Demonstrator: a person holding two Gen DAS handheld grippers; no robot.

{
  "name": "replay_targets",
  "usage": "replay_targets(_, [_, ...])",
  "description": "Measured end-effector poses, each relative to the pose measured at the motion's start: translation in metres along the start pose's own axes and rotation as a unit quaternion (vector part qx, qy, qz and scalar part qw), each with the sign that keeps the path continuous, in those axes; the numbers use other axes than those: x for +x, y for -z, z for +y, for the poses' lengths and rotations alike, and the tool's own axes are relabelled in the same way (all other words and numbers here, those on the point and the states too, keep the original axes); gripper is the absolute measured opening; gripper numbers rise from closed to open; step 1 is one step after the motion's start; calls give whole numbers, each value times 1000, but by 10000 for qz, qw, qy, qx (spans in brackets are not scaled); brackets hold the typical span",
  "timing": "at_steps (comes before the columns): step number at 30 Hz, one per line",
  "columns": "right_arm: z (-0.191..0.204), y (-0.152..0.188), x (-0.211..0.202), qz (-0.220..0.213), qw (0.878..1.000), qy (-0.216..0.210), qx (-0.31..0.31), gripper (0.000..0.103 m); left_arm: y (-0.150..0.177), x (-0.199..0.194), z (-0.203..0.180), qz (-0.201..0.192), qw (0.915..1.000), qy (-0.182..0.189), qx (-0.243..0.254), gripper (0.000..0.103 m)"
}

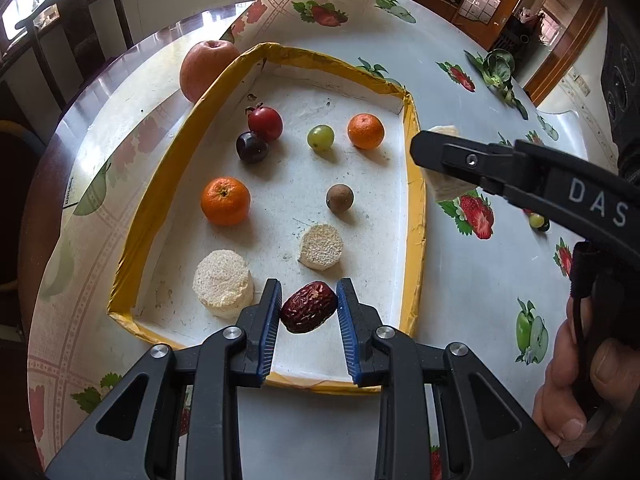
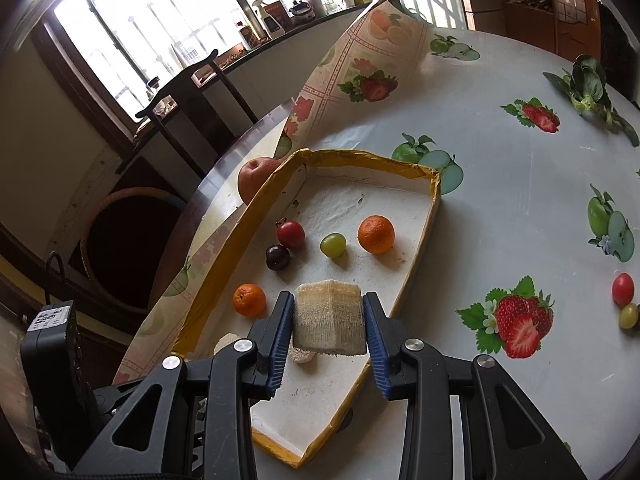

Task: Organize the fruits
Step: 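Carry the date and cheese cube in both grippers over the tray, then open both grippers to release the date and cheese cube into the tray, then move both grippers toward the remaining tomato, green grape and dark plum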

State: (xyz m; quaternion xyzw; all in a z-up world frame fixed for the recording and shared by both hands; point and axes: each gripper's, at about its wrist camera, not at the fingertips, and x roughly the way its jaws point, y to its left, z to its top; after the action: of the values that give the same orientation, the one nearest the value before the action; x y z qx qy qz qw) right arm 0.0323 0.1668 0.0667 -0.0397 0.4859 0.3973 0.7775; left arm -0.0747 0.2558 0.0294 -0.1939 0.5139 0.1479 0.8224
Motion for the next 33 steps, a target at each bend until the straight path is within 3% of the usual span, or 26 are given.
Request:
replay_targets(12, [-6,-11,72,464,9985,214,-206,36,-5,36,-8,348,9994,24,76,26])
replay_targets(22, [-4,-9,83,506,9977,241,-368,40,-3,41,-5,431,9988,-209,101,26])
replay_targets(23, [-4,-9,82,489,9977,275,-369,43,-3,39,-6,426,9988,-220,105,29])
replay_targets(26, [-7,-8,72,439,9984,229,-275,44,-1,33,-7,355,9988,-306,119,55])
replay_targets(33, [-14,-4,31,147,9997,194,-91,49,3,17,-14,220,9988,-365,254,57])
